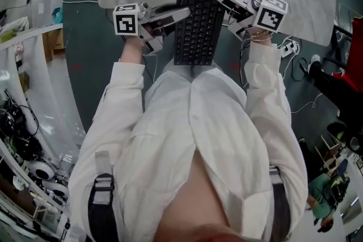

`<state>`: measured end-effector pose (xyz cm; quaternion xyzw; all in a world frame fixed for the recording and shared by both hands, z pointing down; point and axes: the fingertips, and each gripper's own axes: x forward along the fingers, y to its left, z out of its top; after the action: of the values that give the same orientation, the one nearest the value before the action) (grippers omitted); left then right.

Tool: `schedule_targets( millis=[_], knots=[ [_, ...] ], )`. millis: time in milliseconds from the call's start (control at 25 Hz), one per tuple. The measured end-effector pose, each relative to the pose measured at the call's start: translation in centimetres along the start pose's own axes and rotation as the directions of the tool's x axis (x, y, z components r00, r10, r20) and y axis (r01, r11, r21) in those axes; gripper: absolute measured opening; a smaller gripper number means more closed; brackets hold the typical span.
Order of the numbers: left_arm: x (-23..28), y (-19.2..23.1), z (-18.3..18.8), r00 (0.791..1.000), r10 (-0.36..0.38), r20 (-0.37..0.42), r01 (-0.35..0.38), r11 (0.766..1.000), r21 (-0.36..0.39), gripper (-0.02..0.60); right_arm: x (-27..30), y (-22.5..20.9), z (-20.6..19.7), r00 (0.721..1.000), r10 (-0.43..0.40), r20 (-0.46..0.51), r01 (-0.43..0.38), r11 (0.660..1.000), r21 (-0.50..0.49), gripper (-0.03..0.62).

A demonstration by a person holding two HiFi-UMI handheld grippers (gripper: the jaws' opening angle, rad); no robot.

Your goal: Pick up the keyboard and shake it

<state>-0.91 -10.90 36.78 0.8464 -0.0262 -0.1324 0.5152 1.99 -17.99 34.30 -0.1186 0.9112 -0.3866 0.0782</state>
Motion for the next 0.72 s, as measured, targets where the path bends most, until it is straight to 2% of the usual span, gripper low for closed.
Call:
schedule_targets(
  millis=[120,560,720],
  knots=[
    [0.03,0.05,0.09,1.0,-0.004,0.002,0.004,1.0,0.013,0.094,0.04,-0.25,0.15,1.0,0.0,0.013,0.0,1.0,0.012,0.153],
    [-0.11,0.38,0.15,0.999,0.047,0.002,-0.047,0.998,0.04,0.094,0.37,-0.04,0.47,1.0,-0.026,0.013,0.025,1.0,0.016,0.126],
    [-0.15,0.73,0.26,0.996,0.088,-0.01,-0.087,0.993,0.081,0.094,0.04,-0.3,0.26,0.998,-0.051,0.027,0.05,0.998,0.033,0.121]
  ],
)
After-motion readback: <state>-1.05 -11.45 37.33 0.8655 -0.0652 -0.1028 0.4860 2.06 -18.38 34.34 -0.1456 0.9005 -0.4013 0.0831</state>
